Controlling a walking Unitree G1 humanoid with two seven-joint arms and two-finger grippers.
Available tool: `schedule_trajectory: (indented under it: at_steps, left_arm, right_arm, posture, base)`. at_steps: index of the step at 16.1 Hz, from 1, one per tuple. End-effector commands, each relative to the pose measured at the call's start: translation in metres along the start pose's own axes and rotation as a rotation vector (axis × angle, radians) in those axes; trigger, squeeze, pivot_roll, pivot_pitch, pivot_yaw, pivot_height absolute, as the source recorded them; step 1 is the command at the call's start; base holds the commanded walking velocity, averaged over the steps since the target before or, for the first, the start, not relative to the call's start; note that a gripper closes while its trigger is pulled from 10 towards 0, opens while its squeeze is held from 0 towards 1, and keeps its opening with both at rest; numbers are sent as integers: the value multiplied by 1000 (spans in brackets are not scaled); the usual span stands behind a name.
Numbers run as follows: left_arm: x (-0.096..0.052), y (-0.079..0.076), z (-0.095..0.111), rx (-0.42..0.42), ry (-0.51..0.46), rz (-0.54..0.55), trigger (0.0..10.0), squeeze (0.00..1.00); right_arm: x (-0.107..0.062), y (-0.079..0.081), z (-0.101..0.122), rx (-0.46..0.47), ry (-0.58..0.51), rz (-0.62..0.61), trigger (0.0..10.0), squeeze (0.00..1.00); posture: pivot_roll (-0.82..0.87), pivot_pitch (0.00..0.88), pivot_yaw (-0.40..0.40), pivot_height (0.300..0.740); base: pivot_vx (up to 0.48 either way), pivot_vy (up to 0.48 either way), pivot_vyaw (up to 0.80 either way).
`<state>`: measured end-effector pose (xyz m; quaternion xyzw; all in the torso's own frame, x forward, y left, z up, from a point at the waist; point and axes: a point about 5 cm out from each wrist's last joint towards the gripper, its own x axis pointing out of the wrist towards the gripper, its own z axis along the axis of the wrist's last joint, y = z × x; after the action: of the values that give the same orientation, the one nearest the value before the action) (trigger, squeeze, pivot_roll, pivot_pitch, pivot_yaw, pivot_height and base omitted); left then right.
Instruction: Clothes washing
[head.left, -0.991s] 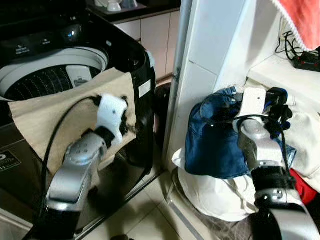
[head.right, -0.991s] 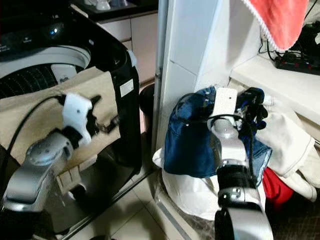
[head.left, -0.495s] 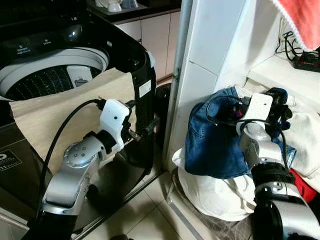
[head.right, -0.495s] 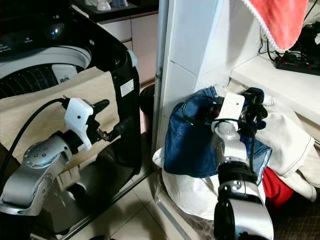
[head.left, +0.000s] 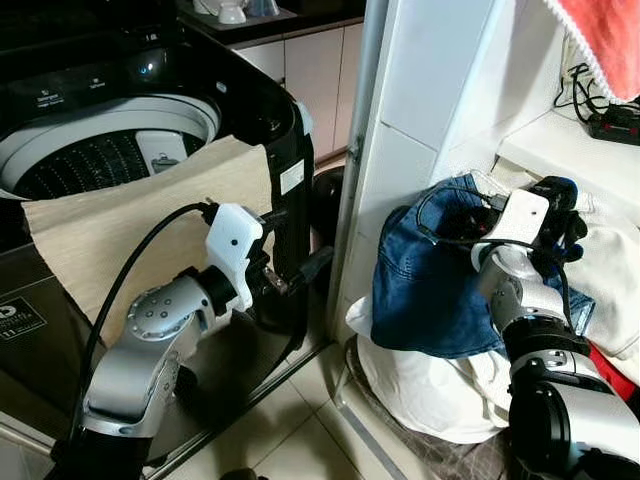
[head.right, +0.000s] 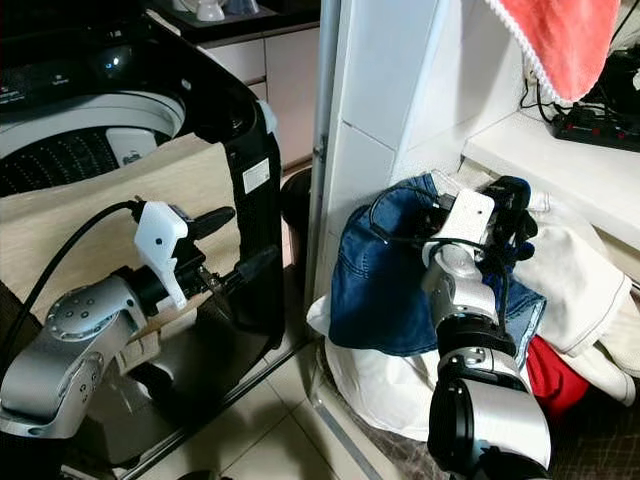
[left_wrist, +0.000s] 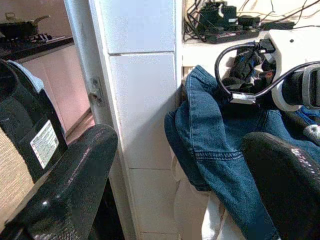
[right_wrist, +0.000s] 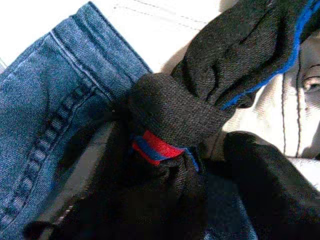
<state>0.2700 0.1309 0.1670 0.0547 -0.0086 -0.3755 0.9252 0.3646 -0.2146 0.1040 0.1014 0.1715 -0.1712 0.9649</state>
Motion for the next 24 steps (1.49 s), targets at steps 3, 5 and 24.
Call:
schedule_trajectory:
  at_steps: [3, 5, 24]
  left_arm:
    - [-1, -3, 4, 12, -6, -24, 10000, 0]
    - [-1, -3, 4, 14, -5, -26, 10000, 0]
    - [34, 17, 53, -304, -270, 150, 10000, 1000]
  right_arm:
    - [3, -3, 10, 23, -28, -6, 0, 0]
    - [3, -3, 10, 27, -36, -5, 0, 0]
    - [-76, 19, 46, -416, -679, 175, 0, 0]
  posture:
    - [25, 0, -16, 740]
    - [26, 0, -13, 740]
    - [7, 0, -16, 740]
  base:
    - [0, 0, 0]
    - [0, 0, 0]
    - [0, 0, 0]
